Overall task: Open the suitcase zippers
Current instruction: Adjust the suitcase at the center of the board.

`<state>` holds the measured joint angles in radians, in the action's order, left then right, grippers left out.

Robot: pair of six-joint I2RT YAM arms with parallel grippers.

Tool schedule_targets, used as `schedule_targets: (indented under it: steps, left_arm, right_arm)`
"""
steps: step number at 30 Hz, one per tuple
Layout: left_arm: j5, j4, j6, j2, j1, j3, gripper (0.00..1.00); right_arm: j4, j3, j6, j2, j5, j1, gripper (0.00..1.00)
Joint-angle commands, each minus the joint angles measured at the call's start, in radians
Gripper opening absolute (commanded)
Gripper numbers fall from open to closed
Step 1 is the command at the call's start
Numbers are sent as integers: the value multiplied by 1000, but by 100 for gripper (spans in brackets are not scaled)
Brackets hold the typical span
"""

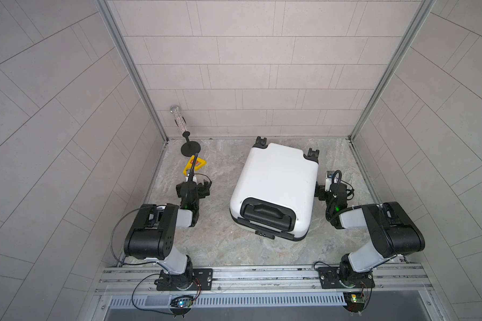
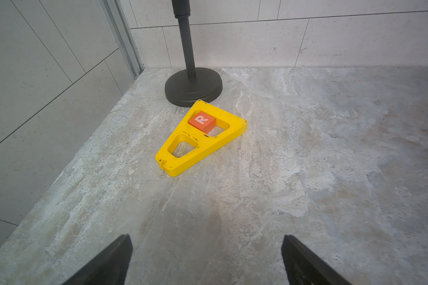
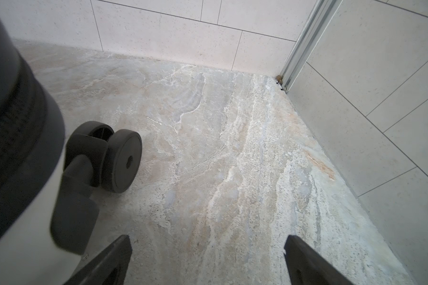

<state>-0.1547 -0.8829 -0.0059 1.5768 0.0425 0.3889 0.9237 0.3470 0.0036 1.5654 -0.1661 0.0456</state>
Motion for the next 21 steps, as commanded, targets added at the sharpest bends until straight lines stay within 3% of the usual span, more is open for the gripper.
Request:
schedule_targets:
  steps: [1, 10, 13, 18, 21]
  left_arm:
    - [2, -21, 5, 5, 2, 15, 100]
    - [40, -25, -9, -3, -18, 9, 100]
    - [27, -18, -10, -51, -16, -2, 98]
    - [-15, 325, -59, -267, -15, 107, 95]
    - [98, 597, -145, -379, -14, 234, 91]
  right_arm:
    - [44, 20, -4, 9, 3, 11, 100]
    - [59, 8, 12, 1, -4, 5, 100]
    - [68, -42, 28, -98, -47, 2, 100]
    - [-401, 60, 162, -394, -31, -21, 100]
    - [-679, 177, 233, -498, -7, -23, 100]
